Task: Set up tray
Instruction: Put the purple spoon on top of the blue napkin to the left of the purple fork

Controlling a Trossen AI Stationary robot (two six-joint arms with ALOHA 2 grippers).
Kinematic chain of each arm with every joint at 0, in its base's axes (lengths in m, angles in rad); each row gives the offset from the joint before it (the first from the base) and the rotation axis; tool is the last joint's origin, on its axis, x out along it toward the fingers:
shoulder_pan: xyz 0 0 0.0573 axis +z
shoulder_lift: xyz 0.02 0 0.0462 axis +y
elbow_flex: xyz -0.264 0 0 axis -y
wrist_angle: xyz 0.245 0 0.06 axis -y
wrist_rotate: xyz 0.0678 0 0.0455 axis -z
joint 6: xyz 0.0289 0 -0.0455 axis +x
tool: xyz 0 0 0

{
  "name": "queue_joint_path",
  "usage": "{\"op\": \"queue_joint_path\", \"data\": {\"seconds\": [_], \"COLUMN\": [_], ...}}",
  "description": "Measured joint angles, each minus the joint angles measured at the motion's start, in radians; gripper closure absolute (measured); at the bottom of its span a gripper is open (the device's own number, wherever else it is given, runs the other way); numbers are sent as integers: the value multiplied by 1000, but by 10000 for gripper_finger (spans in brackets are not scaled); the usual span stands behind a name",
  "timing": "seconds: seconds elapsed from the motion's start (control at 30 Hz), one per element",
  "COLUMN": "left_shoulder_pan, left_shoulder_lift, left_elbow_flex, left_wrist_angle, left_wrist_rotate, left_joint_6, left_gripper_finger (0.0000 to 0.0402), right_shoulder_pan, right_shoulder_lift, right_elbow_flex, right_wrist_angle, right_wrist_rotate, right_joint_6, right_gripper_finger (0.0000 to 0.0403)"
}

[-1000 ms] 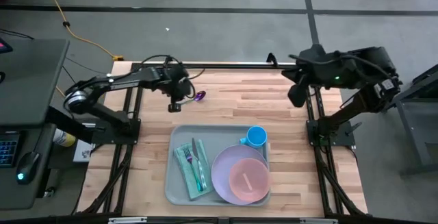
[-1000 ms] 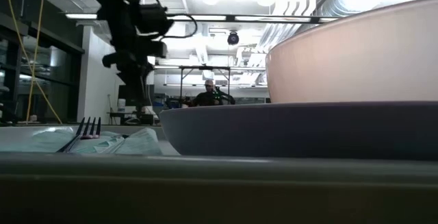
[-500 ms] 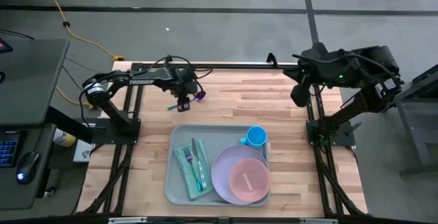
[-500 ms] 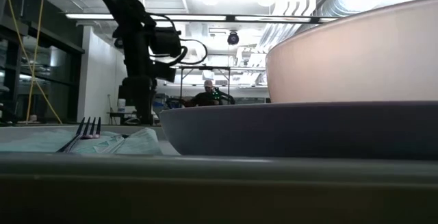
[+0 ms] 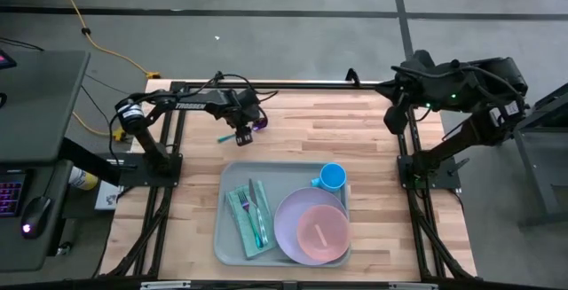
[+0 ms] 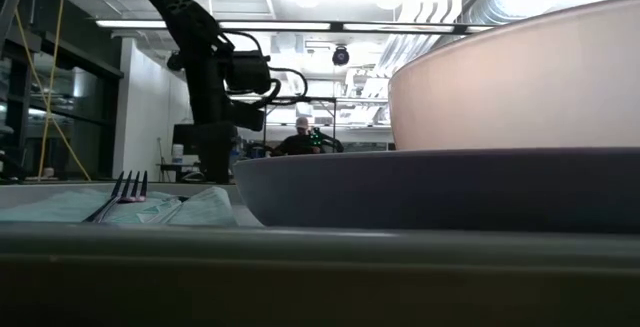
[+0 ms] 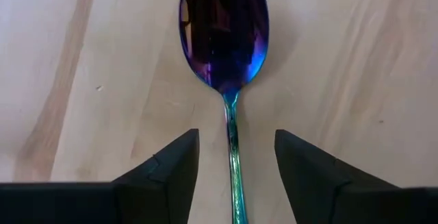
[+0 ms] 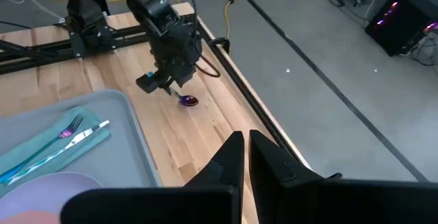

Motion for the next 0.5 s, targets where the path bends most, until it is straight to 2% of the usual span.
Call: {"op": "queue_joint_path", "data": {"seconds": [0.33, 0.5], "left_shoulder_pan": [0, 0], "left_shoulder_lift": [64, 66], "left_elbow_flex": [2, 2], "left_wrist_angle": [12, 16], "left_wrist_rotate": [23, 18], "left_joint_6": [1, 4], "left_gripper_finger": [187, 206], "right_shoulder_pan": [0, 0], "right_shoulder_lift": [-6, -7], "right_elbow_flex": [0, 0], "right_wrist_angle": [0, 0], "right_wrist_rotate": [4, 2], "right_joint_6": [-12, -16], "right_gripper_finger": [403, 403]}}
